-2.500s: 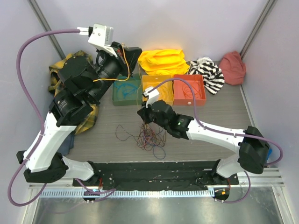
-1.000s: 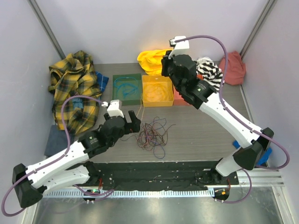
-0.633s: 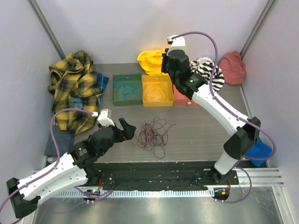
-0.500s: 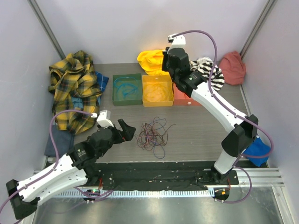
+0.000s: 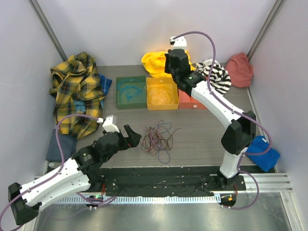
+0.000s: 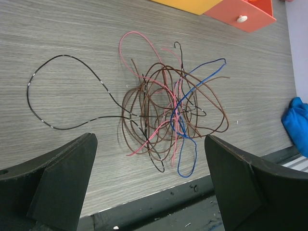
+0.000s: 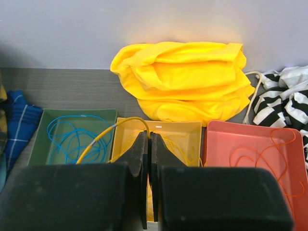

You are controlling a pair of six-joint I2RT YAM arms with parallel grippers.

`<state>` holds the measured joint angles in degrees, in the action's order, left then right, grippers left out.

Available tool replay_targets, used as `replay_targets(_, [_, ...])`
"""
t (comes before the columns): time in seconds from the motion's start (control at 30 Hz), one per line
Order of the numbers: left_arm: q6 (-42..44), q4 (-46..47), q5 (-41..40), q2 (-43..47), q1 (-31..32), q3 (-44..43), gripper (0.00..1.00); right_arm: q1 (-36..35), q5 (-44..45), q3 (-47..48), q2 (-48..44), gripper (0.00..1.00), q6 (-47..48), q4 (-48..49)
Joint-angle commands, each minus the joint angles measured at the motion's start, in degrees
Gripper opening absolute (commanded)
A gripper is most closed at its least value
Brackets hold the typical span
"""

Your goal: Untangle the cables

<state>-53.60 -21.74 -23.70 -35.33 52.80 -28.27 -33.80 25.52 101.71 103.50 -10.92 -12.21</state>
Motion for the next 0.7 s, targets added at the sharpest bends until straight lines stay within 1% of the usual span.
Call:
replay_targets(0.0, [-0.54, 1.26, -0.20, 0.70, -0.06, 0.32, 1.00, 0.67, -0.38, 2.09, 0.99, 0.01, -1.12, 2.80])
replay_targets(0.67, [-0.54, 3.19, 0.32, -1.58, -0.06, 2.26, 1.00, 2.25, -3.98, 1.65, 12.24, 0.01, -3.85, 5.00])
